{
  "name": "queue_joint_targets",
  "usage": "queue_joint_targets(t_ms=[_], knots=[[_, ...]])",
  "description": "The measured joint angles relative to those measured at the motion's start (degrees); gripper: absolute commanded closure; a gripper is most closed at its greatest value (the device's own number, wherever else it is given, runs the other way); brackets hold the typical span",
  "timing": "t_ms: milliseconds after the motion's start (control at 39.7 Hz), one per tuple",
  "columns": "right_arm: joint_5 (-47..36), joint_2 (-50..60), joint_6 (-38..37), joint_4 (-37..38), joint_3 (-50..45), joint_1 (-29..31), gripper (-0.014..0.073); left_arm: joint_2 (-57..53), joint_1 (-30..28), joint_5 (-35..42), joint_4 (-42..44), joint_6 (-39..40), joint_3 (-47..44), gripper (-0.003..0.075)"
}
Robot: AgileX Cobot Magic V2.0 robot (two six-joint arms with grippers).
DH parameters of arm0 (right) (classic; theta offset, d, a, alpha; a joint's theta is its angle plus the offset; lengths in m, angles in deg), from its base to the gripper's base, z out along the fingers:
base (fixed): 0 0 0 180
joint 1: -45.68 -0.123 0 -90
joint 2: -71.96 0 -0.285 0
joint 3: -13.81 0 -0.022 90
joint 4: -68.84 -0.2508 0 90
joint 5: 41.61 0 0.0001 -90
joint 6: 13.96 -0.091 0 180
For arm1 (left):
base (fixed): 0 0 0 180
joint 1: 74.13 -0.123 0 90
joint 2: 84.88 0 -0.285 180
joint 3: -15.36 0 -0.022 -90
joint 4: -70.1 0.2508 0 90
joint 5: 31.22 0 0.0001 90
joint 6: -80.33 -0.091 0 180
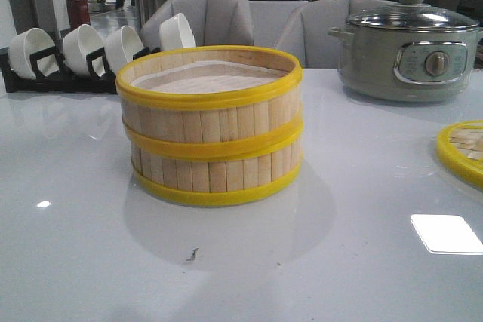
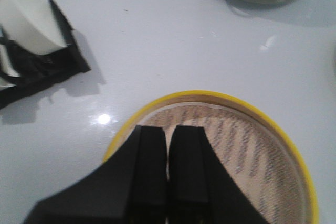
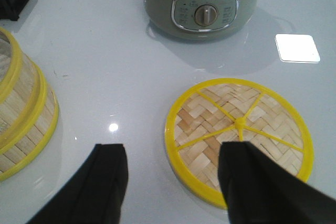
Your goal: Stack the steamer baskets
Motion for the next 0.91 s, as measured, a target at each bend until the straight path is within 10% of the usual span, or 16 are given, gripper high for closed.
queue_joint_targets(t_ms=[378, 907], knots=[[0.00, 0.00, 0.00, -0.32, 0.00, 0.00, 0.0099, -12.23, -9.95, -0.83, 0.51, 0.00, -5.67, 0.0629], [0.00, 0.00, 0.00, -0.78, 0.00, 0.00, 0.0099, -37.73, -13.72, 11.47, 0.51, 1.27, -39.82, 0.0629]])
